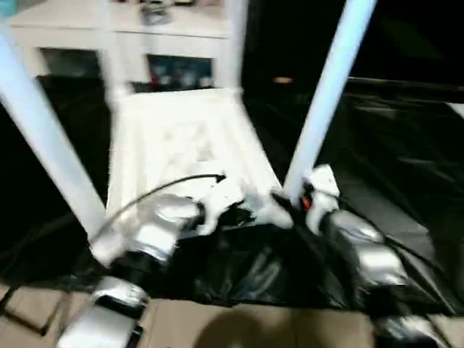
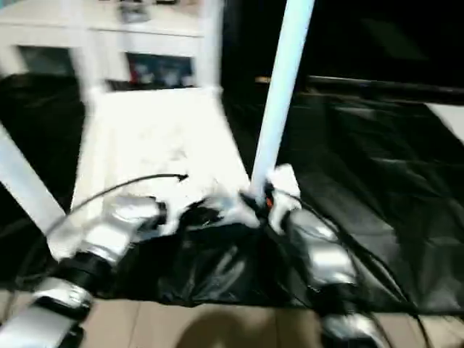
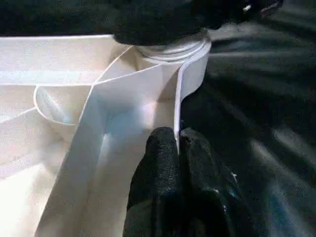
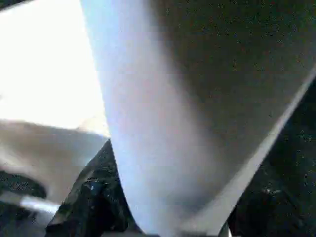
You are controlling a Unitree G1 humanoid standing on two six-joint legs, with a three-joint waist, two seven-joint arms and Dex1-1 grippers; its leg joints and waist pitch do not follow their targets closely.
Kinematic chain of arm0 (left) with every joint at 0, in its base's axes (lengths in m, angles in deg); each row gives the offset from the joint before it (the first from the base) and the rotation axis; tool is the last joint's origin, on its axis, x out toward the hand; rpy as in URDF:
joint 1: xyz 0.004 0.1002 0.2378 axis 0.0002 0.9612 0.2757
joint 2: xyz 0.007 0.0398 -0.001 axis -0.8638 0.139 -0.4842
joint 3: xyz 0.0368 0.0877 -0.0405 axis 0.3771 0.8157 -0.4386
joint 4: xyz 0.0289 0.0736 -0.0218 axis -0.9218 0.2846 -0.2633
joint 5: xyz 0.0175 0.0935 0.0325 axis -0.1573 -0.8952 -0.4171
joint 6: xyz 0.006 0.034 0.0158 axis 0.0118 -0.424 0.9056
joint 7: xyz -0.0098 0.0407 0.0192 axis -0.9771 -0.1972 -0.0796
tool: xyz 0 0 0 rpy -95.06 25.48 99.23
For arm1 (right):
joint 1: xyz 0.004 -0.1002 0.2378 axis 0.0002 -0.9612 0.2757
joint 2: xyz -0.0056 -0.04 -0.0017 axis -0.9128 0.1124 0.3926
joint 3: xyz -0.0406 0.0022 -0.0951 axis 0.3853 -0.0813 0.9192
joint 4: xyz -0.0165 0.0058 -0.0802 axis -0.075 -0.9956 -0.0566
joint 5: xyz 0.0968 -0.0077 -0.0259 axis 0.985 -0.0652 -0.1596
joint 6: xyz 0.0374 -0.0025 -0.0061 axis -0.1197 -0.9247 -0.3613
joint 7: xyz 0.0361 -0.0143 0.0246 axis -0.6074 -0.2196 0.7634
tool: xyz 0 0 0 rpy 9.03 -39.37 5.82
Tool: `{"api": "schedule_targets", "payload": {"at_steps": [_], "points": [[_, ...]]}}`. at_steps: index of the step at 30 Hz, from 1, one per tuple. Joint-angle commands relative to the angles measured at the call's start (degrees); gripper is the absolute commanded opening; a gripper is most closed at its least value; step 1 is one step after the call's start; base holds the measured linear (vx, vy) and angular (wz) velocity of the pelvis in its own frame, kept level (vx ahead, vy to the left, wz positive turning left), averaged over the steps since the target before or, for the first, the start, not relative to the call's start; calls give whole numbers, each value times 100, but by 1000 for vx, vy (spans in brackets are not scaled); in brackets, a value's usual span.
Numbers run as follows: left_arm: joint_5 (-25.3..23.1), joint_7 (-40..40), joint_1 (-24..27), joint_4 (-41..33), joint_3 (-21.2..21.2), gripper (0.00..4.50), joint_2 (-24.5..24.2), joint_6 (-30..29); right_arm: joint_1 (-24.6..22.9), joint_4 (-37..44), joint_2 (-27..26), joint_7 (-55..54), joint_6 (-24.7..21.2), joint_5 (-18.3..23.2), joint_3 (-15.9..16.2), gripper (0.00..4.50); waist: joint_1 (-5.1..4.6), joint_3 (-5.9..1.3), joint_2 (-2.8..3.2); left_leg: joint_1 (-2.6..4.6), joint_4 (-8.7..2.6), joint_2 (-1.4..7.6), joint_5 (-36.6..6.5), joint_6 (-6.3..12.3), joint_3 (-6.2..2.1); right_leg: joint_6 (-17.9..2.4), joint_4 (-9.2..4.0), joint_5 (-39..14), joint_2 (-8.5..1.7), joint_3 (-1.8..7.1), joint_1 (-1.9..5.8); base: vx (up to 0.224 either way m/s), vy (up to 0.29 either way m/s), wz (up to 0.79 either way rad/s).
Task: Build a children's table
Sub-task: Rotate leg to tighten
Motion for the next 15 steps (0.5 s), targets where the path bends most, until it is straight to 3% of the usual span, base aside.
{"api": "schedule_targets", "payload": {"at_steps": [1, 3, 10, 15], "points": [[91, 252, -75, -205, 293, 0, 555, 106, -133, -467, -645, 310, -192, -43, 799, 231, -40, -184, 10, 47, -471, 311, -2825, -60, -257, -479, -613, -3513, -465, 191, 69, 0, 0, 0], [103, 104, -46, -262, 367, 0, 553, 148, -131, -434, -698, 434, -69, -26, 842, 267, -44, -183, 7, 41, -480, 316, -2789, 23, -238, -552, -615, -3331, -462, 210, 59, 0, 0, 0], [154, -336, 55, -424, 437, 0, 238, 262, -275, -151, -446, 1107, -139, 235, 799, 323, -30, -191, 28, 33, -494, 335, -2715, 54, -208, -743, -565, -2910, -449, 259, 58, 0, 0, 0], [265, -930, 9, -433, 406, 0, -145, 360, -424, 233, 117, 2146, -176, 356, 1047, 368, 26, -227, 33, -14, -494, 351, -2245, 193, -170, -1004, -480, -2184, -457, 293, 136, 0, 0, 0]]}}
